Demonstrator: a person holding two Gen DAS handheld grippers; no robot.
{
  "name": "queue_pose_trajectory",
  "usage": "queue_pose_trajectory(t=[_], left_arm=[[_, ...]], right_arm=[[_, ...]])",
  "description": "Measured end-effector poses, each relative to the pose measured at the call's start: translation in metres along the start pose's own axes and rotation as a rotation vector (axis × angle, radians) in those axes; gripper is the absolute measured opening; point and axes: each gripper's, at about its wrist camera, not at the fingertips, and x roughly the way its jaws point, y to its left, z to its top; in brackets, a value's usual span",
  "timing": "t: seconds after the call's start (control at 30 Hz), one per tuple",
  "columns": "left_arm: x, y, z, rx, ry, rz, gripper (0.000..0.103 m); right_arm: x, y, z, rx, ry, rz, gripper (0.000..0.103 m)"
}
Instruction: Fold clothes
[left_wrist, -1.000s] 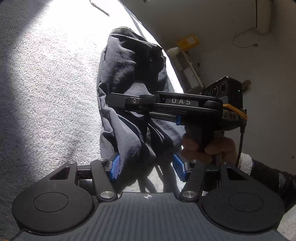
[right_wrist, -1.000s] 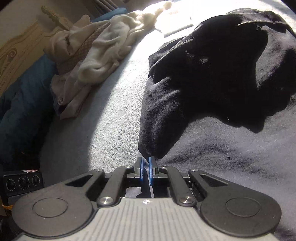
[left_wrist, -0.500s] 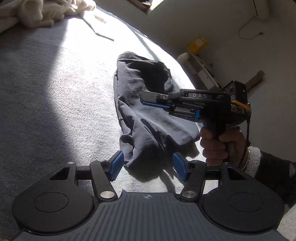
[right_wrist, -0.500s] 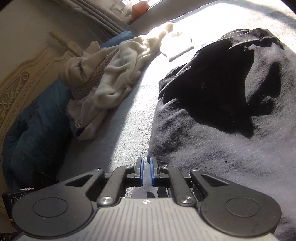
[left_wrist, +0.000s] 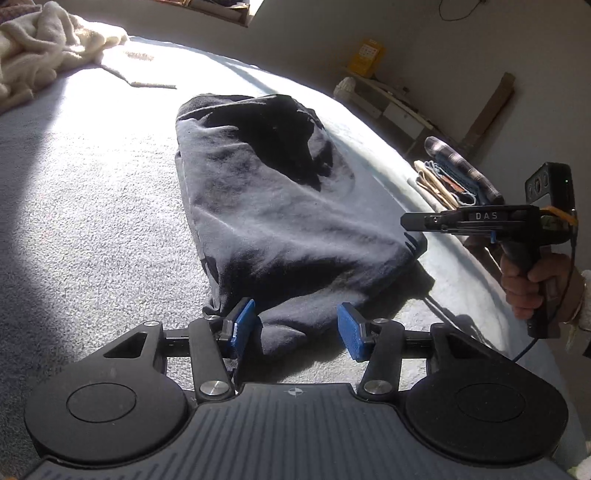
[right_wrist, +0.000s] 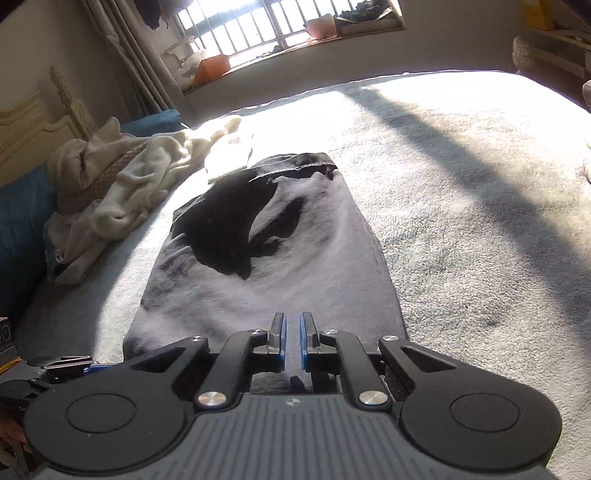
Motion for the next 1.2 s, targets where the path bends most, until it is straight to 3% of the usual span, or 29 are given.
queue_pose_trajectory(t=[0.1, 0.33, 0.57, 0.73, 0.87, 1.03, 1.2], left_arm=[[-0.001, -0.001, 0.0, 0.002, 0.004, -0.001, 0.051], [-0.002, -0.001, -0.001, -0.019, 0.003, 0.001, 0.051], [-0.005, -0.001, 0.003, -0.045, 0.004, 0.003, 0.052], [-0.026, -0.008, 0.021, -0.009, -0.028, 0.003, 0.055], [-0.025, -0.014, 0.053, 0.068, -0.07, 0.01, 0.058], [0.028, -0.022, 0.098, 0.183, -0.048, 0.147, 0.058], [0.081, -0.027, 0.124, 0.253, -0.025, 0.29, 0.058]], right_arm=[[0.008, -0.026, -0.011, 0.047, 0.022, -0.073, 0.008], [-0.012, -0.031, 0.005, 0.064, -0.095, -0.034, 0.008], [0.017, -0.035, -0.007, 0.047, 0.012, -0.096, 0.006], [-0.008, -0.024, 0.025, -0.01, -0.114, -0.092, 0.007], [0.007, 0.007, 0.059, -0.114, -0.147, -0.019, 0.007], [0.067, 0.046, 0.091, -0.197, -0.094, 0.034, 0.008], [0.115, 0.059, 0.107, -0.184, -0.073, 0.07, 0.008]])
